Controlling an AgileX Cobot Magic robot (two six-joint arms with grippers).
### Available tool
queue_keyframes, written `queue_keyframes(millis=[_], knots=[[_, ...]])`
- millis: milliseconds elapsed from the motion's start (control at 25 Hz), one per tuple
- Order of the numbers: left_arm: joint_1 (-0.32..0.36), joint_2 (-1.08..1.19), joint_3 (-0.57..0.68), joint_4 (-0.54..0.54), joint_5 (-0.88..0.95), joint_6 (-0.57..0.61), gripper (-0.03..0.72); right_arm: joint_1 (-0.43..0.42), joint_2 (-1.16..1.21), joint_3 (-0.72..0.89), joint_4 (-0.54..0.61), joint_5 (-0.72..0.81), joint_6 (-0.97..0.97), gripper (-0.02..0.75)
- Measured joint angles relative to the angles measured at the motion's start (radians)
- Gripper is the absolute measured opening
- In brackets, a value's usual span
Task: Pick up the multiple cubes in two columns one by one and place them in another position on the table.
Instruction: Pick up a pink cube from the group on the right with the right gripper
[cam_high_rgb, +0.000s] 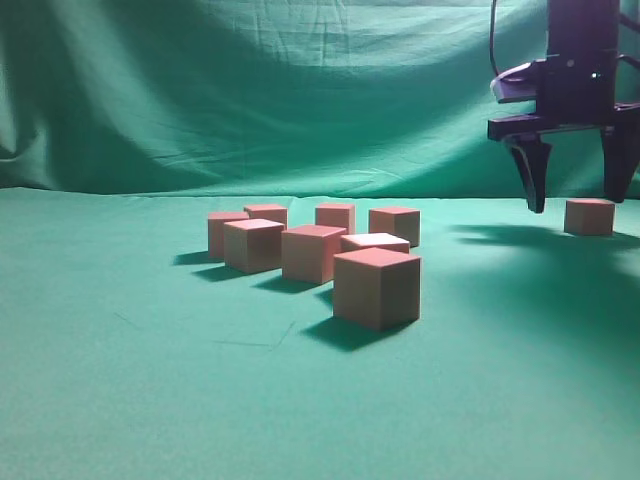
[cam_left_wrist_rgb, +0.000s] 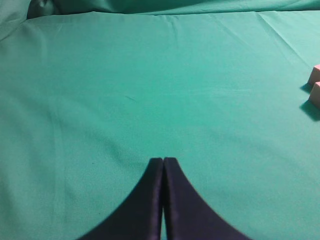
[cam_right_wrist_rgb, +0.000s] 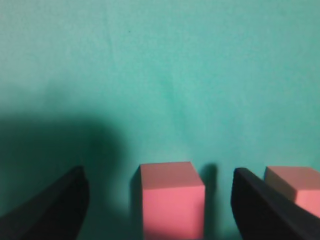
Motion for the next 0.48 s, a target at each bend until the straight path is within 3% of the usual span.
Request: queue_keyframes(millis=[360, 480], knots=[[0.000, 0.000, 0.000, 0.000, 0.000, 0.000, 0.000, -0.033, 0.043, -0.003, 0.052, 0.002, -0.039, 0.564], [0.000, 0.000, 0.000, 0.000, 0.000, 0.000, 0.000, -0.044, 0.046, -0.003, 0.123, 0.002, -0.079, 0.458]])
